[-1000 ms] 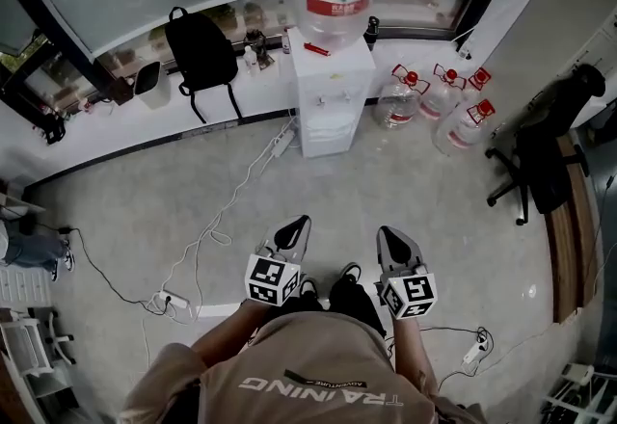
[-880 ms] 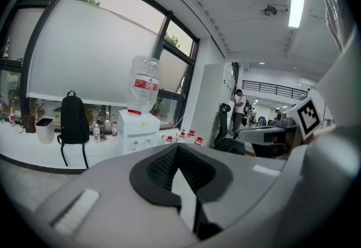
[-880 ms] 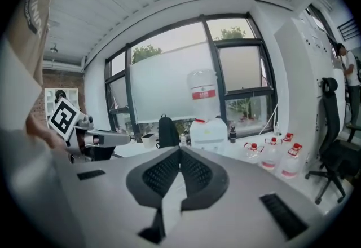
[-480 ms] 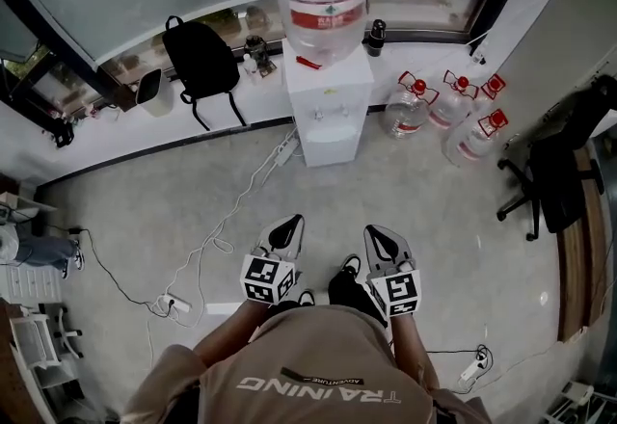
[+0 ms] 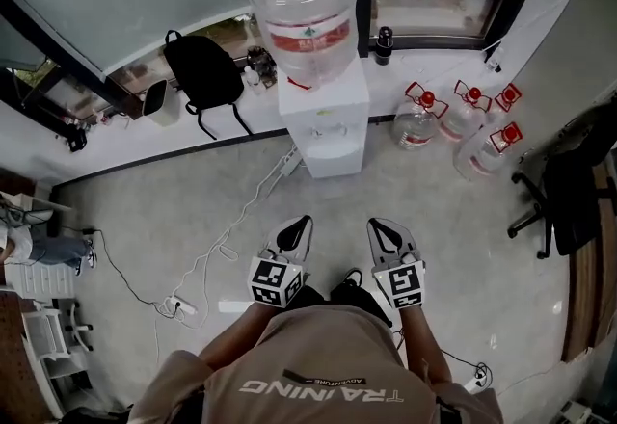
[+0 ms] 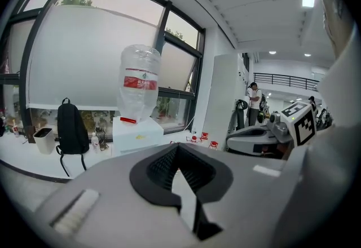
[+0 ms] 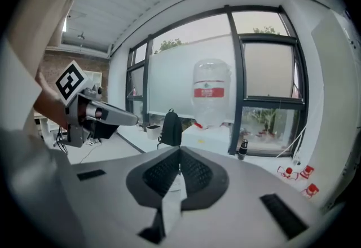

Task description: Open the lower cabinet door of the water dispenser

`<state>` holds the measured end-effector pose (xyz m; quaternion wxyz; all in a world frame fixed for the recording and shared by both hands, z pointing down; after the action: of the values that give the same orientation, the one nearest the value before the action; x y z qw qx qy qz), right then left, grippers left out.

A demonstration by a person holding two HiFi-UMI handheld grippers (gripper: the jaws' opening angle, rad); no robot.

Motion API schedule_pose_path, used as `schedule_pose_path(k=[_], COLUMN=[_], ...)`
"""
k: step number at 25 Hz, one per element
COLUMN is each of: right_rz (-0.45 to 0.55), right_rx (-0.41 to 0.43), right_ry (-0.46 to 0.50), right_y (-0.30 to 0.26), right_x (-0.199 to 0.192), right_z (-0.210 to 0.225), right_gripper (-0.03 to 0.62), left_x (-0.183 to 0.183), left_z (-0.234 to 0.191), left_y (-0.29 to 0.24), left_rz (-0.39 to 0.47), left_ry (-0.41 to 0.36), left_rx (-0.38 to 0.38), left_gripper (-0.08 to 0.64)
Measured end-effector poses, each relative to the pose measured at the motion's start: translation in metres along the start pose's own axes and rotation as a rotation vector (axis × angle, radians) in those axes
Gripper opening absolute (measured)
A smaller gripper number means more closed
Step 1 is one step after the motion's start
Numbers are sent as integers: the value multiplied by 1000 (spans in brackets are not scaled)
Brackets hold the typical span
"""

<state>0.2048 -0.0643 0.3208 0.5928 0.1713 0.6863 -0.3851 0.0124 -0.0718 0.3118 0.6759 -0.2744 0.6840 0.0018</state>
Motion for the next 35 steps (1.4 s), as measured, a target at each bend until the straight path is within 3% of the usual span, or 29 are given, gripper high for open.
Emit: schedule_pose_path(k=[8, 14, 19, 26, 35], right_rz=[-17, 42, 51, 4, -3], right_rx=[33, -78, -124, -165, -96], right_ry=[-76, -176, -153, -132, -117], right_y=[-30, -57, -87, -123, -143], right_x=[-6, 10, 34, 47, 47], right_z=[25, 52, 68, 95, 89], right_gripper=[10, 9, 11, 9, 11], left_x=[-4, 15, 38, 45, 36], left_z=[-20, -53, -76, -99, -117], left_y=[-31, -72, -109, -154, -152], left_rz=[-48, -2, 45, 32, 25], left_ry=[34, 14, -13, -24, -7], left_rx=[23, -31, -87, -162, -97], left_gripper=[8, 8, 8, 8, 8])
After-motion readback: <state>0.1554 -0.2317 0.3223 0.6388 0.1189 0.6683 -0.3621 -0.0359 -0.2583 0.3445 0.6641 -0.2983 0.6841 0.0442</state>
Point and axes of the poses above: the fingertips, and each gripper's own axes: y backward along the fingers, z to its right, x out of its top, the point moved 6 cm from there along y, backward along the fingers, and after that the axes turned 10 degrees about x, right-handed, at the moved point
